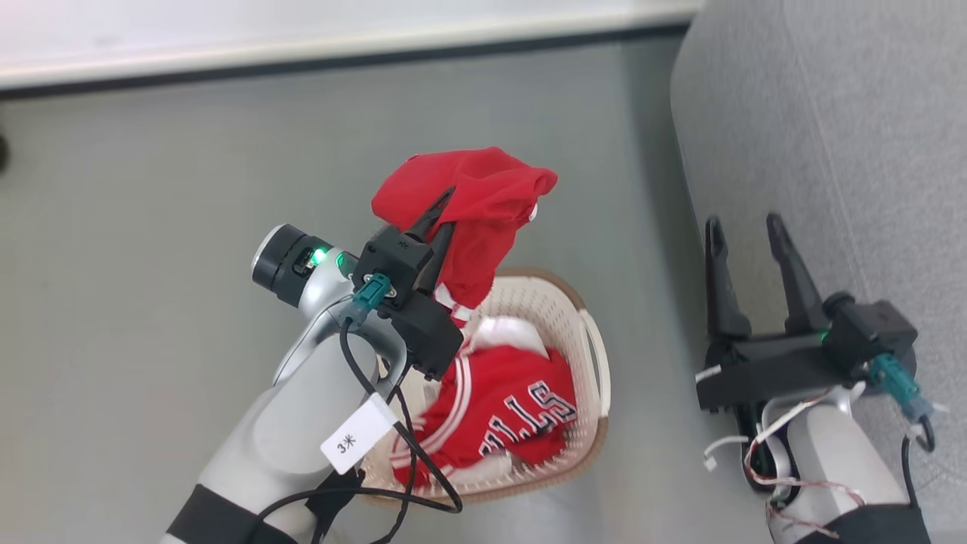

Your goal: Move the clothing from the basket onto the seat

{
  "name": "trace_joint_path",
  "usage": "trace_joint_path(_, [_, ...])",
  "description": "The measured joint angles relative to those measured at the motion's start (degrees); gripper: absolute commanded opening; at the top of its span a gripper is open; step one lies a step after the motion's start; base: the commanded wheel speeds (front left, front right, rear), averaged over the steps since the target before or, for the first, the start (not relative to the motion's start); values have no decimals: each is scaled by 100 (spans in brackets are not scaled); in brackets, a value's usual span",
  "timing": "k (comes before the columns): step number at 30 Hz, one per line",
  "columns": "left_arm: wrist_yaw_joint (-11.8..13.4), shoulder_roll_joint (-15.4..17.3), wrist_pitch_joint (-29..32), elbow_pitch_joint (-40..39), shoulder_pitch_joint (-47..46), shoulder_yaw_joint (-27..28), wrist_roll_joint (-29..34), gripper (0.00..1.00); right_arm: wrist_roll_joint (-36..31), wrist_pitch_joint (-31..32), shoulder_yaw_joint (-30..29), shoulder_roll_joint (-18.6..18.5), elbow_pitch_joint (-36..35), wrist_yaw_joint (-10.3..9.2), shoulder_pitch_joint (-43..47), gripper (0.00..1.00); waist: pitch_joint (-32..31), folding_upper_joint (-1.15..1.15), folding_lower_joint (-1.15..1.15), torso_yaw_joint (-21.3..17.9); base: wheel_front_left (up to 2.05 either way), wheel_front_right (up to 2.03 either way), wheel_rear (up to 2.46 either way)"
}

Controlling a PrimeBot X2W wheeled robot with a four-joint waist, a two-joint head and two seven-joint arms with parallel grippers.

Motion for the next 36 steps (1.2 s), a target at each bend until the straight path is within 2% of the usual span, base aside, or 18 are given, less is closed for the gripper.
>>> trace_joint_path(13, [-52,-1,19,-31,229,-167,-466,0,1,0,25,8,286,52,514,100,-1037,0,0,268,0,0,0])
trace_joint_path(22, [-104,0,202,-81,577,-303,-749,0,0,0,244,29,444,111,1057,100,-1821,0,0,381,0,0,0])
trace_joint_path(30, [-49,-1,365,-396,758,-459,-856,0,-70,0,573,44,441,264,1313,100,-2337,0,0,453,0,0,0])
trace_joint_path(36, [1,1,535,-659,805,-619,-926,0,-156,9,946,46,636,469,1202,100,-2509,0,1,528,0,0,0])
